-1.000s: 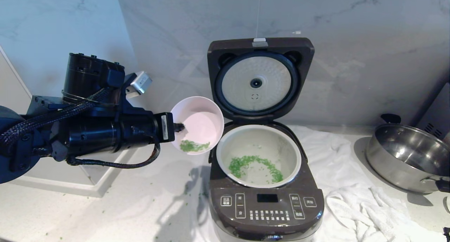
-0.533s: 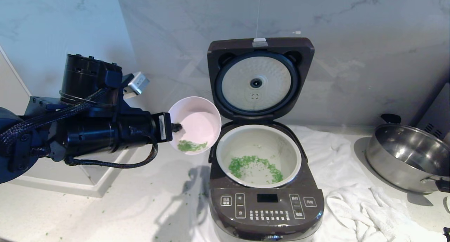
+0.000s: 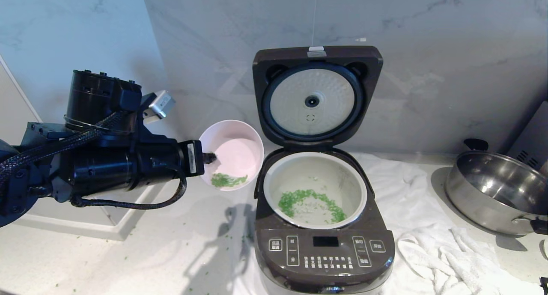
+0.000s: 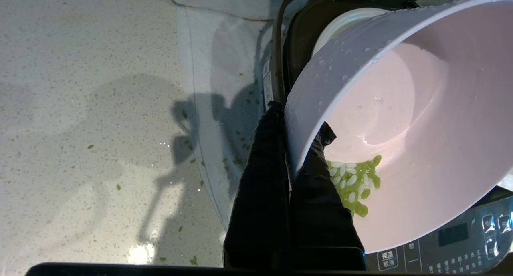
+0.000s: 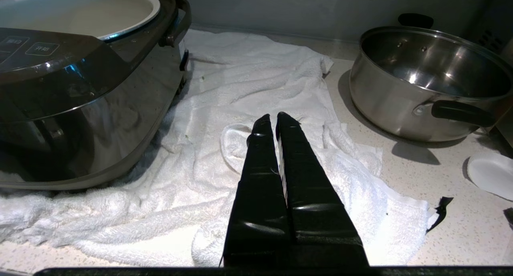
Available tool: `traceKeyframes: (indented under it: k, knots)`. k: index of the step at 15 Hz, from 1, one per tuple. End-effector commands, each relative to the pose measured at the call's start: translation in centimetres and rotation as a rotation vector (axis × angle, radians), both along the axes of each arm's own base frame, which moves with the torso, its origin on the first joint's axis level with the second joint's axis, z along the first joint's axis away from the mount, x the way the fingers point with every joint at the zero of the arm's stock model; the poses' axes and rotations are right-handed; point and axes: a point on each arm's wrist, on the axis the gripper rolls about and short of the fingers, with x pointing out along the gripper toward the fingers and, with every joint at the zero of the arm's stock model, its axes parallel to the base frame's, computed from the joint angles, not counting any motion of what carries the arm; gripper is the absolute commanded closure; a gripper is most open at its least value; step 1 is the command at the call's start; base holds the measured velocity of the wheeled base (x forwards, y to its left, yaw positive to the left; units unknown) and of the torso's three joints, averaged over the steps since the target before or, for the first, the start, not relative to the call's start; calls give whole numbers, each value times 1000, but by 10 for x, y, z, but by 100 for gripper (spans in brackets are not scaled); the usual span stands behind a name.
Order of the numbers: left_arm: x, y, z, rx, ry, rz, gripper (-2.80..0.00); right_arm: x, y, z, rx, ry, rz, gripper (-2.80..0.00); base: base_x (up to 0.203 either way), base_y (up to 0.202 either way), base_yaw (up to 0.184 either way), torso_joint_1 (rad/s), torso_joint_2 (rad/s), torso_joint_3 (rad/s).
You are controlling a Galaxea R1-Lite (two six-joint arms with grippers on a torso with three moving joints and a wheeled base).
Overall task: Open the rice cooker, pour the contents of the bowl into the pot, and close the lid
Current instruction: Place the bowl on the table
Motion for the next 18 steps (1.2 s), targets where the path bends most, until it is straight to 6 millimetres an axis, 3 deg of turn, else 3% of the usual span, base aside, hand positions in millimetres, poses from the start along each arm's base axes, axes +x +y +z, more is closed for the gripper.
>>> traceKeyframes:
  k: [1, 8, 15, 18]
  knots:
    - [0, 2, -3, 2, 10, 9, 0, 0, 0, 0, -1, 1, 0, 0, 0, 0, 0, 0, 0, 0]
    - [-7, 40, -24, 50, 102, 135, 0, 0, 0, 0, -1, 1, 1, 0, 0, 0, 0, 0, 0, 0]
    - [-33, 73, -74, 113, 284, 236, 0, 0, 0, 0, -1, 1, 0, 0, 0, 0, 0, 0, 0, 0]
    - [-35, 90, -91, 149, 421, 313, 0, 0, 0, 0, -1, 1, 0, 0, 0, 0, 0, 0, 0, 0]
